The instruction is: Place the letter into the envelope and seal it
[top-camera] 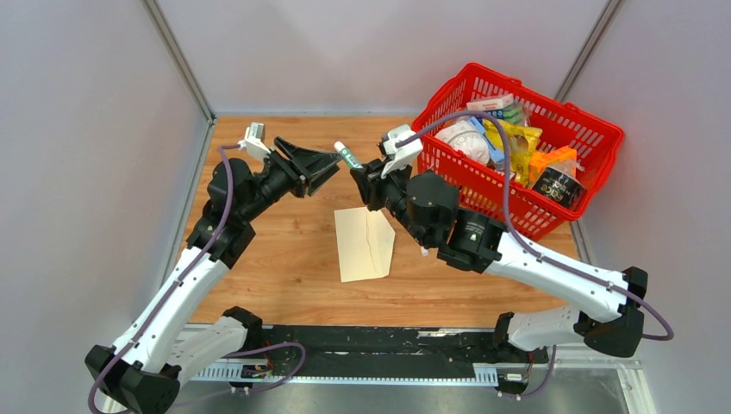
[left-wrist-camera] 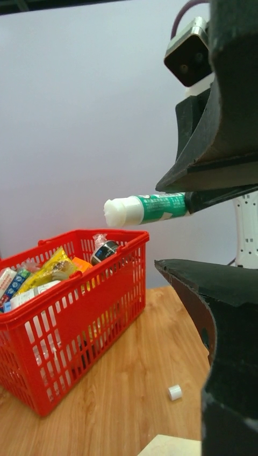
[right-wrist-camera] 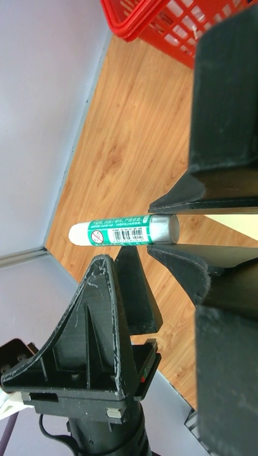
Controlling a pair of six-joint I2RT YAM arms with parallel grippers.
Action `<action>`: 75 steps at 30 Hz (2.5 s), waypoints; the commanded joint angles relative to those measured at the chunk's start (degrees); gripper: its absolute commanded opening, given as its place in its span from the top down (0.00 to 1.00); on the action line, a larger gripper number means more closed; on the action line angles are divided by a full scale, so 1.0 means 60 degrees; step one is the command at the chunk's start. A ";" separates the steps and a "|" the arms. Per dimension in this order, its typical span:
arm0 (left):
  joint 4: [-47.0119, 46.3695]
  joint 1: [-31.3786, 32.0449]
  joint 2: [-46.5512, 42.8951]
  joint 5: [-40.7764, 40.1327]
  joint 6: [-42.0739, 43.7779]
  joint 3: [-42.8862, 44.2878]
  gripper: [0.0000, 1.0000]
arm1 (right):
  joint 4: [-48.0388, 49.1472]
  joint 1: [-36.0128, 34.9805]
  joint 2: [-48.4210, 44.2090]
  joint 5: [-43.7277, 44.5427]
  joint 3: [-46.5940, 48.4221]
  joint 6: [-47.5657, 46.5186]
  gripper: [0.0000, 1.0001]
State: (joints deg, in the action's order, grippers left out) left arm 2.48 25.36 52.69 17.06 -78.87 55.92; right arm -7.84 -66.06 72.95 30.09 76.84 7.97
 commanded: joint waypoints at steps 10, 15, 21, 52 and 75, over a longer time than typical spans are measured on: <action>0.1518 0.0180 -0.0037 0.1272 0.7865 0.1358 0.42 | -0.6481 0.1283 0.0497 -0.0662 0.2908 0.1806 1.00; 0.1199 0.2359 0.0330 -0.0875 1.3120 0.0497 0.42 | -0.8476 0.1941 0.0864 -0.1483 0.3775 0.2450 1.00; -0.3407 0.3651 0.0184 -0.1876 1.7369 -0.2136 0.40 | -0.9533 0.2441 0.0894 -0.2362 0.3688 0.2715 1.00; -0.5614 0.5602 0.2703 -0.1950 2.0719 -0.2772 0.41 | -1.0120 0.3174 0.1245 -0.4531 0.3439 0.2964 1.00; -0.5452 0.5572 0.2953 -0.2257 1.9884 -0.2801 0.51 | -1.0310 0.3174 0.1099 -0.4590 0.3541 0.3067 1.00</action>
State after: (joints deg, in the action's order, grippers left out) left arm -28.05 58.74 70.63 3.77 42.61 39.27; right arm -69.38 -47.31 80.55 3.36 95.88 25.82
